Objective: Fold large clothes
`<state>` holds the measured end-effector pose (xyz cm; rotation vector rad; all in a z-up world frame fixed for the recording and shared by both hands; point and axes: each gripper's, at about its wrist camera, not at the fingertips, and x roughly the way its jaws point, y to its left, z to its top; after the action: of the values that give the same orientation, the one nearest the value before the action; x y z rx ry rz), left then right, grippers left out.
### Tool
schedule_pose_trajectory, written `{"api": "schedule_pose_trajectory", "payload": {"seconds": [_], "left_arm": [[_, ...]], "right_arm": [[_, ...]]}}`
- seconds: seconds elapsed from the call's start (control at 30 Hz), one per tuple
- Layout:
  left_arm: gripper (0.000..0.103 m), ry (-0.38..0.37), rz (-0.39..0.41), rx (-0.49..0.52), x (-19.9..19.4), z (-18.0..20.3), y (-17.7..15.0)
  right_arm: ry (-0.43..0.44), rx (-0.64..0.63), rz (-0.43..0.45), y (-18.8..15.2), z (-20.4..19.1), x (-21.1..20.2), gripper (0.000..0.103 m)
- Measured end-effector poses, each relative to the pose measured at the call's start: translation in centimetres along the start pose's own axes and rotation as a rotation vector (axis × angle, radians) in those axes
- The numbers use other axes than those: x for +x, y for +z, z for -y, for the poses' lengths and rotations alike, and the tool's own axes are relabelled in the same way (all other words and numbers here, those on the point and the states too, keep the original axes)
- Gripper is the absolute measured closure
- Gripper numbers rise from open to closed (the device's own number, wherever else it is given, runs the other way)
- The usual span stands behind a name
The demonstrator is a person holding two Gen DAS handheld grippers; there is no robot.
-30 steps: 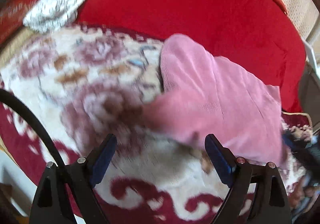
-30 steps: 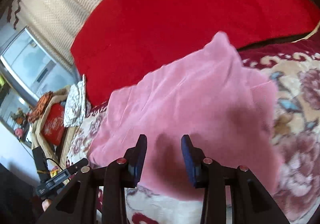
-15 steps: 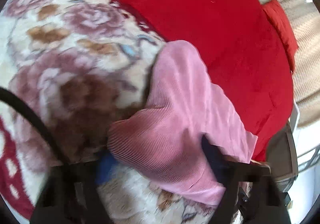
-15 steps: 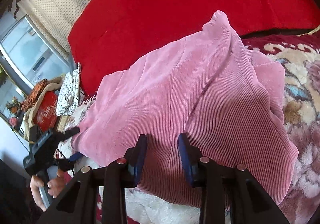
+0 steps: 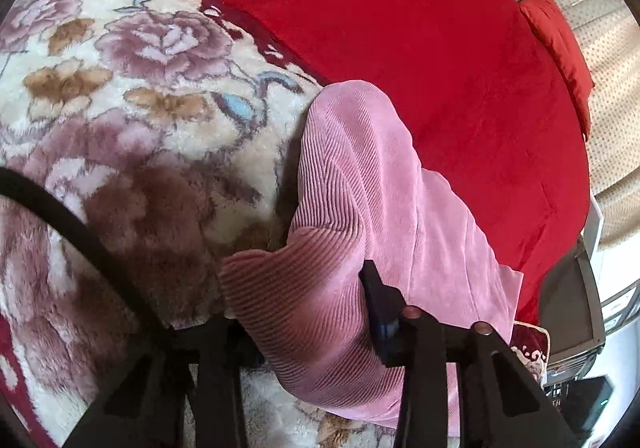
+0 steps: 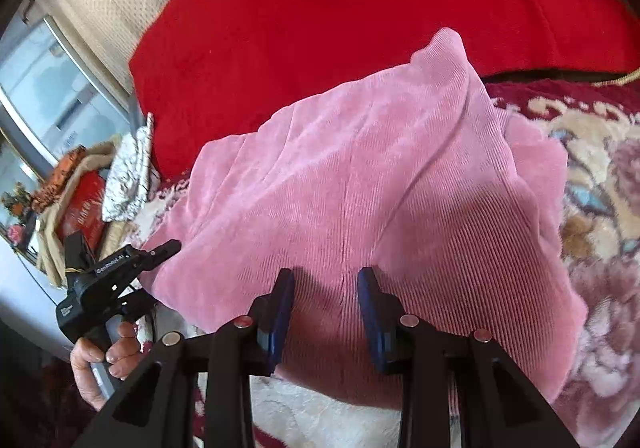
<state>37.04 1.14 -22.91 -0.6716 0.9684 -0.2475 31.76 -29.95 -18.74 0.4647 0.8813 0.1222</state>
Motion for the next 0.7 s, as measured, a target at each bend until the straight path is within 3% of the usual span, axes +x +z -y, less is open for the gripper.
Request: {"api": "schedule_pose_trajectory", "payload": {"seconds": [0.13, 0.27, 0.4, 0.43, 0.6, 0.7], "left_arm": [[0.06, -0.005, 0.004, -0.018, 0.1, -0.1, -0.2], [0.058, -0.019, -0.011, -0.031, 0.7, -0.4, -0.1], [0.067, -0.008, -0.012, -0.005, 0.9, -0.5, 0.2], [0.068, -0.007, -0.012, 0.0, 0.9, -0.4, 0.2], [0.07, -0.008, 0.013, 0.019, 0.5, 0.3, 0.2], [0.068, -0.017, 0.03, 0.017, 0.1, 0.6, 0.4]], "right_arm": [[0.074, -0.038, 0.031, 2.0, -2.9, -0.8, 0.064], [0.114, -0.039, 0.005, 3.7, -5.1, 1.4, 0.064], [0.021, -0.006, -0.119, 3.6, -4.0, 7.8, 0.068], [0.021, -0.021, -0.08, 3.3, -3.6, 8.3, 0.075], [-0.005, -0.043, -0.086, 3.4, -4.0, 7.2, 0.076], [0.053, 0.009, -0.074, 3.9, -3.6, 5.8, 0.074]]}}
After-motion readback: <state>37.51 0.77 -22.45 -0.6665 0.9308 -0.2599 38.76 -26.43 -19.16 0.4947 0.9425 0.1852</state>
